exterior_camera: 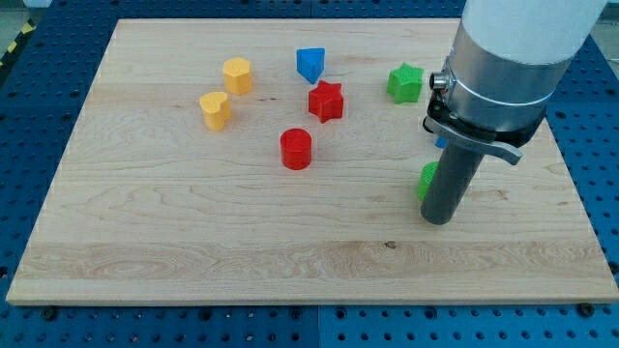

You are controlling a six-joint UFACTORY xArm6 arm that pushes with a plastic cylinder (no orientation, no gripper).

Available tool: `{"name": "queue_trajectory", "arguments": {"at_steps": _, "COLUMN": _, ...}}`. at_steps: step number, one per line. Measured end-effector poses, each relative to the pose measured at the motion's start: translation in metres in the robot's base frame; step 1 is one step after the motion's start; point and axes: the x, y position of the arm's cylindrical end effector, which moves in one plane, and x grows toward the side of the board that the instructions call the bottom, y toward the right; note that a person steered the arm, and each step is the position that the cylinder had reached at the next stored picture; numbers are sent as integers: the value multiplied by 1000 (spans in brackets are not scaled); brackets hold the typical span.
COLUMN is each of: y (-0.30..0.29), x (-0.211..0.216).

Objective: Move green circle towards center

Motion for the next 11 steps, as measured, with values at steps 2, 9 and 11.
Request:
{"name": "queue_trajectory", "arguments": {"at_steps": 2, "y": 21, "x": 0}}
{"name": "queue_trajectory", "arguments": {"at_steps": 9, "y": 21, "x": -40}}
{"name": "queue_trajectory", "arguments": {"at_steps": 11, "y": 21, "x": -53}}
